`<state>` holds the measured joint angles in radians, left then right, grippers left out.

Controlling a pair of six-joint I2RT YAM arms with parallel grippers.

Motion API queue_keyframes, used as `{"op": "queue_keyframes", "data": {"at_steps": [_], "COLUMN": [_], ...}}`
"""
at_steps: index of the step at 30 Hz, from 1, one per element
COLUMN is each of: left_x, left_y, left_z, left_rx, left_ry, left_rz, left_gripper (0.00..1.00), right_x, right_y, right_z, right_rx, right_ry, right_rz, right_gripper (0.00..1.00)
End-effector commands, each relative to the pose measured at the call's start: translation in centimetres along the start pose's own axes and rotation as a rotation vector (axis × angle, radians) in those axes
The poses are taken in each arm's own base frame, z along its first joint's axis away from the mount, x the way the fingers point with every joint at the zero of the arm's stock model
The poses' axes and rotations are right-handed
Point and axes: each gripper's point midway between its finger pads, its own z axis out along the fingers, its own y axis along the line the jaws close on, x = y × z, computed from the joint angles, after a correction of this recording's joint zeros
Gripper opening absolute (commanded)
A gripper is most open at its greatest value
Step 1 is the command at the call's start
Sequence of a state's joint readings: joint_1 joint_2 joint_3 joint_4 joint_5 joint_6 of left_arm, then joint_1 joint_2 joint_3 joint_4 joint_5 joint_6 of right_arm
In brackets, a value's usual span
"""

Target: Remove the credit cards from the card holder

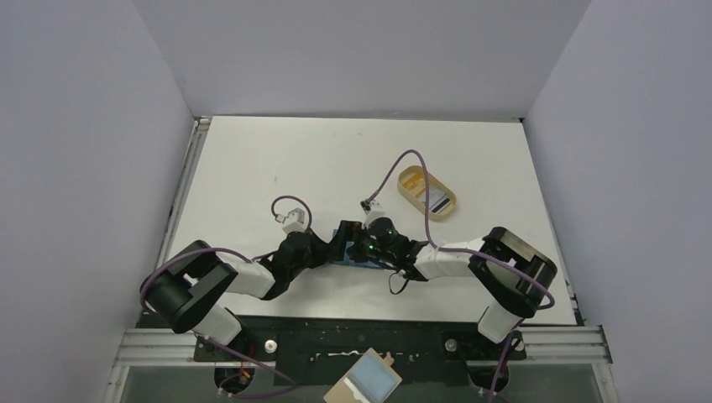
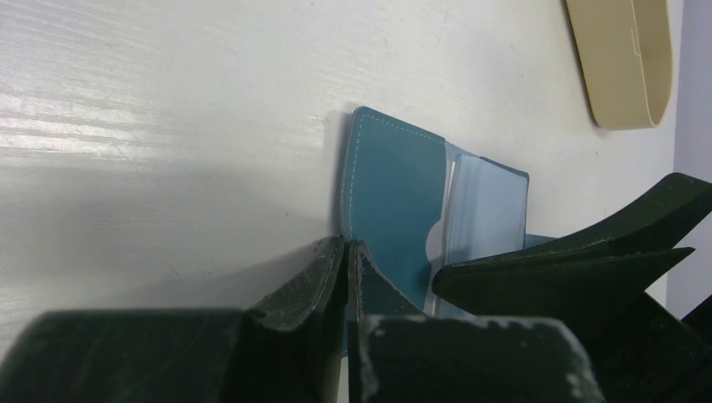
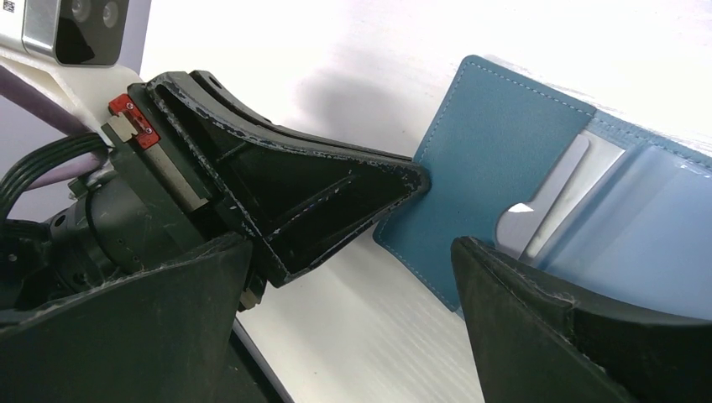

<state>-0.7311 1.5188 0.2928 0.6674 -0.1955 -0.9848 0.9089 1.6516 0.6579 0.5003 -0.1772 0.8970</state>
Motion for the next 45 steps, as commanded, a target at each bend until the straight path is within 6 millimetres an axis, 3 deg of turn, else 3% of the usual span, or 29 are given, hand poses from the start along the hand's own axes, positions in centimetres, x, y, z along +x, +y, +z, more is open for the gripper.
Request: {"op": "queue_keyframes", "data": {"at_steps": [1,13,17,22,27,34,45], "left_x": [2.9,3.0,3.0,3.1,3.1,1.6,1.9], "left_y": [5.0,5.0,5.0,5.1,5.0,2.0,-1.7], "left_z": [-0.7,-0.7,-0.7,-0.6,-0.6,-0.9,-1.3], "left_rx": [-0.161,-0.161,-0.161,-0.162,-0.151,0.085,0.343], "left_ry": [0.106,0.109,0.109,0.114,0.116,0.077,0.098], "left_rz": [0.068,0.065,0.065,0.066,0.058,-0.026,-0.105], "left_gripper": [0.0,0.0,0.0,0.0,0.0,0.0,0.0], "right_x": [-1.8,-2.2,-2.1,-3.5,-4.5,-4.9,-5.4], "right_y": [9.3,7.6,5.0,1.1,-0.8,-1.4,-2.5], "right_z": [-2.2,-2.7,-3.0,-4.0,-4.6,-4.1,-4.5], "right_rx": [-0.31,-0.24,-0.137,-0.033,0.007,0.002,0.002], "right_ry": [-0.038,-0.046,-0.059,-0.132,-0.169,-0.174,-0.199], "right_rz": [-0.049,-0.065,-0.054,0.016,0.038,0.049,0.067], "right_gripper": [0.98,0.98,0.98,0.99,0.99,0.99,0.99]}}
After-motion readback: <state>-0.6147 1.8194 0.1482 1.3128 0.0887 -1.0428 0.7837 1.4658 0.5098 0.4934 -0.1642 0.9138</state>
